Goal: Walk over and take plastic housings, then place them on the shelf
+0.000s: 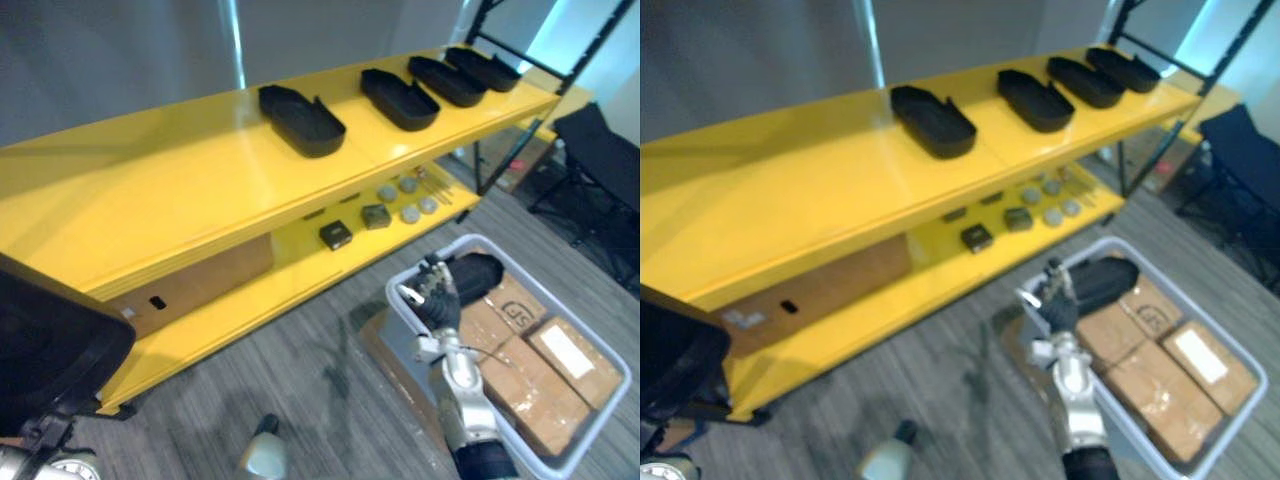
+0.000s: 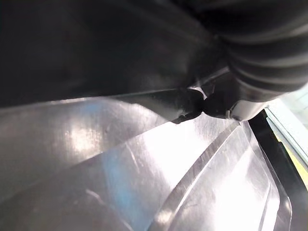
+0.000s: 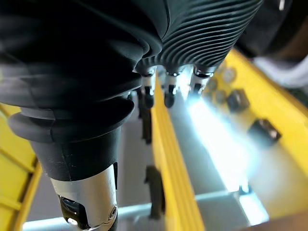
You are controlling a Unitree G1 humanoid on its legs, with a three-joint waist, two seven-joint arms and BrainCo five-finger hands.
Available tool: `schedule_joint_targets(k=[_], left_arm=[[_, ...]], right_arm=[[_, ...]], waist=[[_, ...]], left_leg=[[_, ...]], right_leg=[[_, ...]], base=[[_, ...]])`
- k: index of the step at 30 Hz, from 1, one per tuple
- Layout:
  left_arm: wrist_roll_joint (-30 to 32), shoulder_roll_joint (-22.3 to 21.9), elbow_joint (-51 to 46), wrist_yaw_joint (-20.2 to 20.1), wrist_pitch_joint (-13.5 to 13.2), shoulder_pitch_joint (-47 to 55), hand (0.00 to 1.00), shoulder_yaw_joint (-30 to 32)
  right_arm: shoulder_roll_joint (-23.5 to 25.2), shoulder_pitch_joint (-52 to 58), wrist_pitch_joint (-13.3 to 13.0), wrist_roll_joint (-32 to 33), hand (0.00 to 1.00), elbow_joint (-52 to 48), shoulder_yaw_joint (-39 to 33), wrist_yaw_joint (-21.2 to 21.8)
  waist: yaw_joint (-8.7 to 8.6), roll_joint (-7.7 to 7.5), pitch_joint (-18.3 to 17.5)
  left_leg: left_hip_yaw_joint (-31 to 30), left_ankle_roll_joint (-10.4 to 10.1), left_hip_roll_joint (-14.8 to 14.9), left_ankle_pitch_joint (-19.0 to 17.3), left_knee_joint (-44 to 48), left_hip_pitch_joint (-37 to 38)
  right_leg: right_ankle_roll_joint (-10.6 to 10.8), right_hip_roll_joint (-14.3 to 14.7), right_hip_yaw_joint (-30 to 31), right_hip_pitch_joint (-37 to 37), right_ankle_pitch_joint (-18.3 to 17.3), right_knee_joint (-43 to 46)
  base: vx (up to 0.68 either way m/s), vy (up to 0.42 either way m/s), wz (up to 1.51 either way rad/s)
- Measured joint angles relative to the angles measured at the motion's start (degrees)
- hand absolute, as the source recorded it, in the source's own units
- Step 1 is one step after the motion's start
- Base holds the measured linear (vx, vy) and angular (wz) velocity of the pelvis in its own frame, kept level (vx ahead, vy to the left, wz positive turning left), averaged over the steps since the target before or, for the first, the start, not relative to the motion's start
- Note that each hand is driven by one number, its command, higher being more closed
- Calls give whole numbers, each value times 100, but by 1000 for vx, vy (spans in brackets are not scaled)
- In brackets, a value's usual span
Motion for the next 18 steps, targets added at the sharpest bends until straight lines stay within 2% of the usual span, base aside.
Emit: schedule_joint_targets(k=[3, 5, 7, 8, 11, 13, 14, 16, 18], left_arm=[[5, 6, -30, -67, -2, -8, 100, -31], [-4, 152, -71, -107, -12, -58, 100, -248], [-2, 550, -71, -250, -12, -259, 100, -565], [-7, 727, -78, -309, -15, -388, 100, -701], [-26, 828, -59, -317, -9, -546, 100, -811], [-35, 763, 99, -298, -6, -547, 100, -873], [-37, 727, 117, -297, -7, -545, 100, -876], [-65, 701, 119, -247, -10, -576, 100, -906], [-33, 717, 127, -179, -15, -668, 100, -968]], right_arm=[[-88, -9, -97, -93, 0, -32, -11, 116], [-224, 36, -190, -85, 0, -93, -14, 128], [-266, 257, -250, -88, 0, -349, -68, 120], [-262, 309, -321, -97, 0, -480, -129, 106], [-262, 171, -493, -214, 0, -513, -249, 61], [-265, -25, -633, -213, 0, -512, -413, 34], [-269, -38, -660, -213, 0, -516, -425, 38], [-270, -46, -686, -218, 0, -564, -443, 98], [-276, 29, -693, -214, 0, -711, -464, 107]], waist=[[-42, 74, 76], [-198, 225, 278], [-409, 248, 450], [-458, 220, 579], [-440, 78, 879], [-399, 103, 1209], [-399, 104, 1238], [-427, 112, 1338], [-490, 155, 1382]], left_leg=[[-6, 0, 46, -15, -13, -11], [-97, 65, 112, -82, -15, -35], [-292, 144, 127, -16, 19, -208], [-377, 150, 130, 123, 38, -329], [-452, 2, 81, 294, 139, -545], [-416, -40, 88, 321, 214, -630], [-400, -58, 97, 333, 212, -664], [-347, -107, 126, 363, 212, -757], [-375, -102, 126, 380, 212, -828]], right_leg=[[0, 17, 181, -23, -1, 111], [-75, 10, 702, -162, -45, 581], [-277, 3, 1347, -461, -200, 1256], [-293, 2, 1535, -633, -311, 1557], [-224, -33, 1612, -798, -605, 1702], [-70, -23, 1718, -845, -794, 1668], [-85, -15, 1722, -880, -846, 1641], [28, 17, 1721, -899, -1003, 1468], [-22, 59, 1722, -892, -1129, 1376]], base=[[-46, -12, 0], [-127, 42, 39], [-87, 18, 92], [-26, -23, 76], [-30, -76, 24], [-62, -86, -11], [-88, -91, -17], [-85, -99, -17], [-107, -95, 3]])
